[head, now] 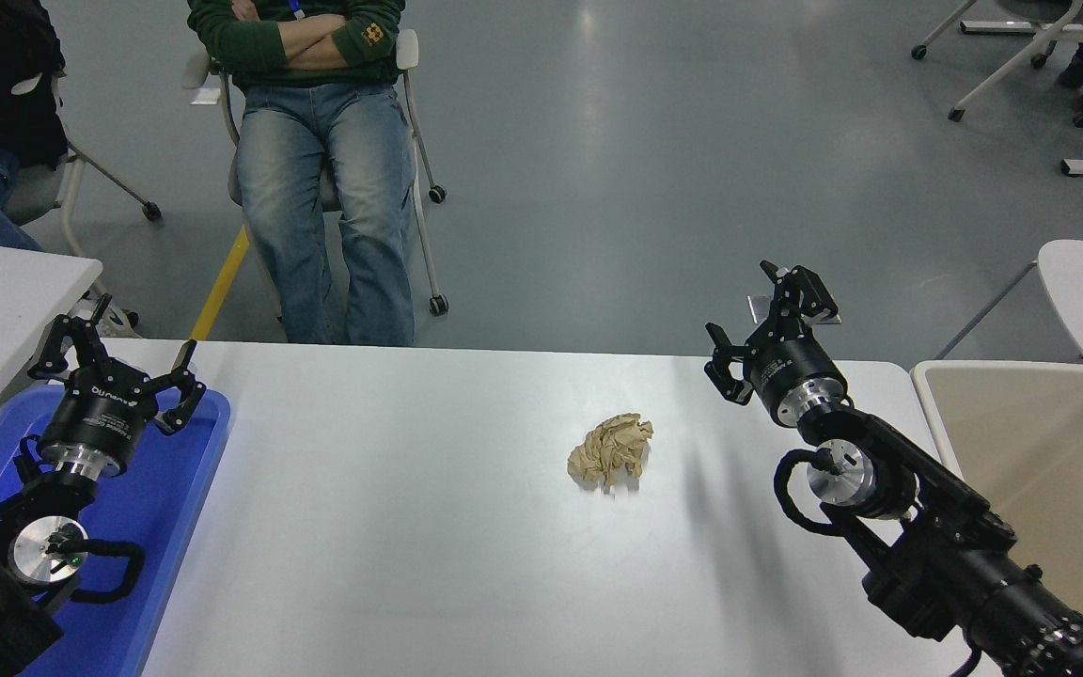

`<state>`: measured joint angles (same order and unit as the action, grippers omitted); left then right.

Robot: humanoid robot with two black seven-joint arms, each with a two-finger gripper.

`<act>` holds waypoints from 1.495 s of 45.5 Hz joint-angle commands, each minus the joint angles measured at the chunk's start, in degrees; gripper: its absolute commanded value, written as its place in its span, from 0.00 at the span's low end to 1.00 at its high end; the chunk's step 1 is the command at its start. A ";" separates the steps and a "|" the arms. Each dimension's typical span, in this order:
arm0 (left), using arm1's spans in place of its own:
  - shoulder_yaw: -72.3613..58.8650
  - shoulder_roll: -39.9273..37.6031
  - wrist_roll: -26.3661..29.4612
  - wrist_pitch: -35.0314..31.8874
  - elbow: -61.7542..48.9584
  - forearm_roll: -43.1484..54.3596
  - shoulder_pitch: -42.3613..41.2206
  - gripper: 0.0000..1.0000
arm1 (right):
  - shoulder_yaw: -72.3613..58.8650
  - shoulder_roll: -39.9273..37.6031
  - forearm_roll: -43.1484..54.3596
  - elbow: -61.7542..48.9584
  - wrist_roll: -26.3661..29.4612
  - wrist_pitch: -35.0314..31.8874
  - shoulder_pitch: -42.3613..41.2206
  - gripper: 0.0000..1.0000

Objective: Clean the table surface

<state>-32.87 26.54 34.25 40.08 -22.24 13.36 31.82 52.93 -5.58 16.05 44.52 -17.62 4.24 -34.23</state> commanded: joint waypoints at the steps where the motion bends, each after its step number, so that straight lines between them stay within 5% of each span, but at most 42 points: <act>1: 0.00 0.00 -0.06 0.00 0.00 0.00 0.00 1.00 | 0.34 0.48 -0.23 -1.11 -1.36 0.15 0.12 1.00; 16: 0.00 0.00 0.03 0.00 0.00 0.00 0.00 1.00 | -6.07 -0.13 2.14 -0.58 -1.28 -0.38 -0.31 1.00; 28: 0.00 0.00 0.03 0.00 0.00 0.00 0.00 1.00 | -22.59 -1.89 17.87 -0.05 0.13 0.68 -4.35 1.00; 41: 0.00 0.00 -0.06 0.00 0.00 0.00 0.00 1.00 | -48.42 -4.17 18.58 -0.22 13.02 0.68 -17.00 1.00; 53: 0.00 0.00 -0.06 0.00 0.00 0.00 0.00 1.00 | -54.86 -3.74 15.77 -0.05 28.07 -2.21 -25.97 1.00; 68: 0.00 0.00 -0.06 0.00 0.00 0.00 0.00 1.00 | -69.26 3.20 11.56 -1.19 33.79 -6.53 -36.52 1.00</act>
<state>-32.87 26.54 34.20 40.08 -22.24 13.36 31.82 -5.70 -7.14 31.03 44.26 10.91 0.20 -63.22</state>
